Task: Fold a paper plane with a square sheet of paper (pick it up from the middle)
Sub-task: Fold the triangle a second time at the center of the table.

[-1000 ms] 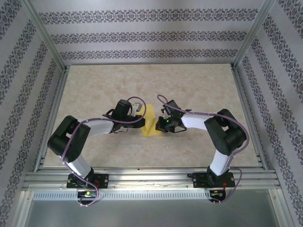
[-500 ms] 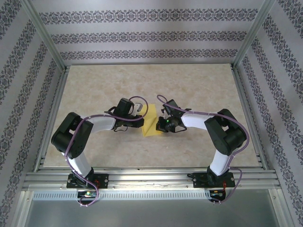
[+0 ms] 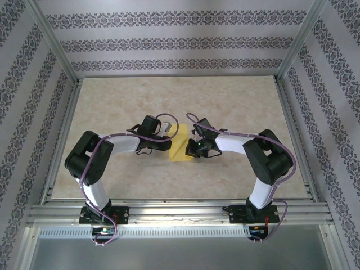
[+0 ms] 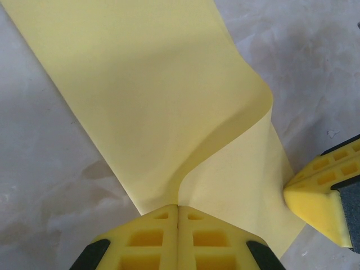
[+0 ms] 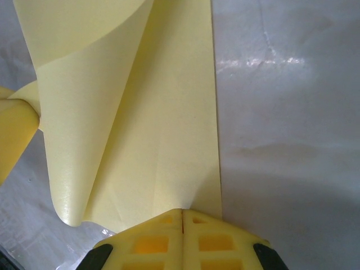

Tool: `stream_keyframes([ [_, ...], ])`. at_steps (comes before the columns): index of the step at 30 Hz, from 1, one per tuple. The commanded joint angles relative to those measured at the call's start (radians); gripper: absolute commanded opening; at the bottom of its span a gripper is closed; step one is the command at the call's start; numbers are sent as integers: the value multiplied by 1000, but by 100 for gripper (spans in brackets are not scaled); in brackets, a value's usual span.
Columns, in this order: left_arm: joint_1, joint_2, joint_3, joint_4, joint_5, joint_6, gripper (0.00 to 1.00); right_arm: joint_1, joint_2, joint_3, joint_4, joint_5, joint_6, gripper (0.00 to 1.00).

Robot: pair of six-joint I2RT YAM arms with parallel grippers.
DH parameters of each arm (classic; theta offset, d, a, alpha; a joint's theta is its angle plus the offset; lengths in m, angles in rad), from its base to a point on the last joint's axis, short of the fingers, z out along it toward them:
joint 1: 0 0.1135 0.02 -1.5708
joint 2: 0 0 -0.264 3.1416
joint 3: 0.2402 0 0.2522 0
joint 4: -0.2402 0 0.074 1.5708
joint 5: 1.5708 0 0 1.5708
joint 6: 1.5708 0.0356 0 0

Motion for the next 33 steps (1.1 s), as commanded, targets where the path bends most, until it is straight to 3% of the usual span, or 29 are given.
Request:
stream_keyframes([
  [1,12,27,31,-33,-5,37,0,3,4,14,-49,23,-18,0],
  [15,11,53,44,-33,32,28,0,37,11,41,19,-55,-6,1],
  [21,11,34,48,-38,40,28,0,41,59,64,-81,15,-45,0],
  [33,11,76,131,-93,22,97,1,7,64,71,-169,9,-135,0],
])
